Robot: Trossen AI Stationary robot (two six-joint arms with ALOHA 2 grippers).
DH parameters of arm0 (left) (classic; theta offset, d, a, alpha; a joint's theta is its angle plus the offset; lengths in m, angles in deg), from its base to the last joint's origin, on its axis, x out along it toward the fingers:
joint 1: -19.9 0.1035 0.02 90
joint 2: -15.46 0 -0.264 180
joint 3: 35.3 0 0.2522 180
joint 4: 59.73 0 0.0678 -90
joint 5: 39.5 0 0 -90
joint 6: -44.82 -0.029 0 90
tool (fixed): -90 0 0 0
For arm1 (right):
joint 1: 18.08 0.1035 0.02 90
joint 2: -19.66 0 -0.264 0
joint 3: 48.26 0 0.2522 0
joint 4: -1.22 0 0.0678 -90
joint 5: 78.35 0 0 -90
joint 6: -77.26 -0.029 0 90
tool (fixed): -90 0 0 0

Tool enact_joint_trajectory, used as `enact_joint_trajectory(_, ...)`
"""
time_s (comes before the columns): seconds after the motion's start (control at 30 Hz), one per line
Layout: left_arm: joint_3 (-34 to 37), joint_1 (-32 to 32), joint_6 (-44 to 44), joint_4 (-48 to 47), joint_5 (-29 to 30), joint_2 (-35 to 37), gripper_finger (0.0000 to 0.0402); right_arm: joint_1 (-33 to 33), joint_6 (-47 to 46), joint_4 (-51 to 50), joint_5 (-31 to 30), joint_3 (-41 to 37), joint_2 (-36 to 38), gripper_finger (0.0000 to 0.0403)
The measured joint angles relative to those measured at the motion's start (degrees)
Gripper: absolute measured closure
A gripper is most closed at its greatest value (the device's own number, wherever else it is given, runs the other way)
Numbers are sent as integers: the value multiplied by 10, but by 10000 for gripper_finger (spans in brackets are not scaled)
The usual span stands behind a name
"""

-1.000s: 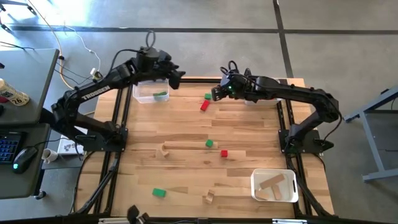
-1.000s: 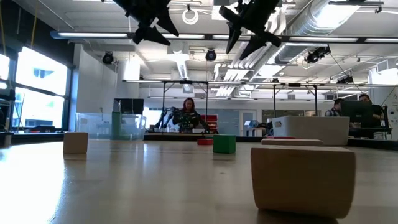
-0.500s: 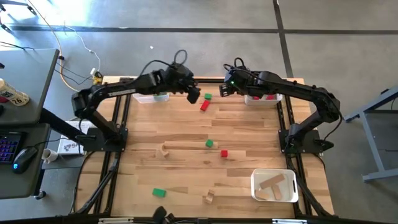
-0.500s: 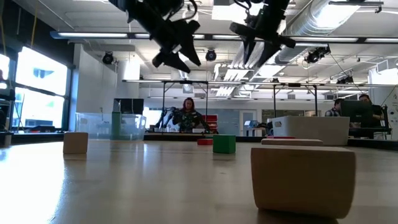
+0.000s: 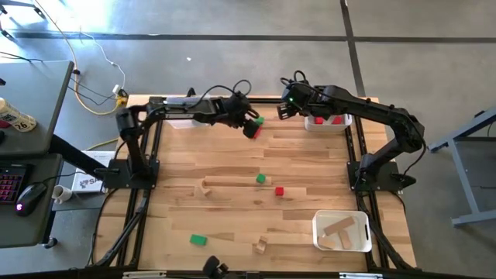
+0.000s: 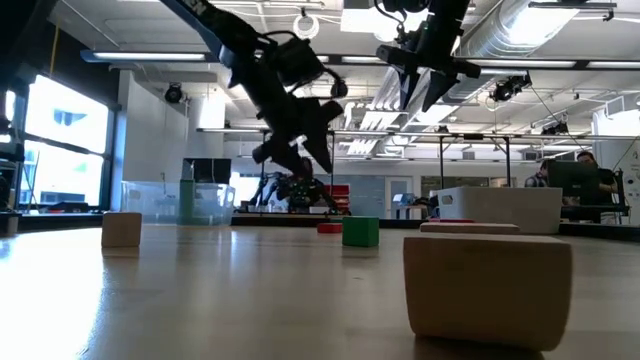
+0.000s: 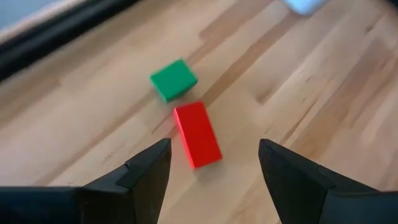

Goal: Sort & place blocks by color
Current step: Put the red block into the gray bin

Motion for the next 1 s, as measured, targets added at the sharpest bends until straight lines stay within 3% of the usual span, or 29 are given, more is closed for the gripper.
enact_joint_trajectory(0.53,0,0,21,67,-2,-88,172,0,0,0,0,0,0,201)
enact_joint_trajectory(1.0,0,-7,20,94,-7,-96,172,0,0,1,4,0,0,201)
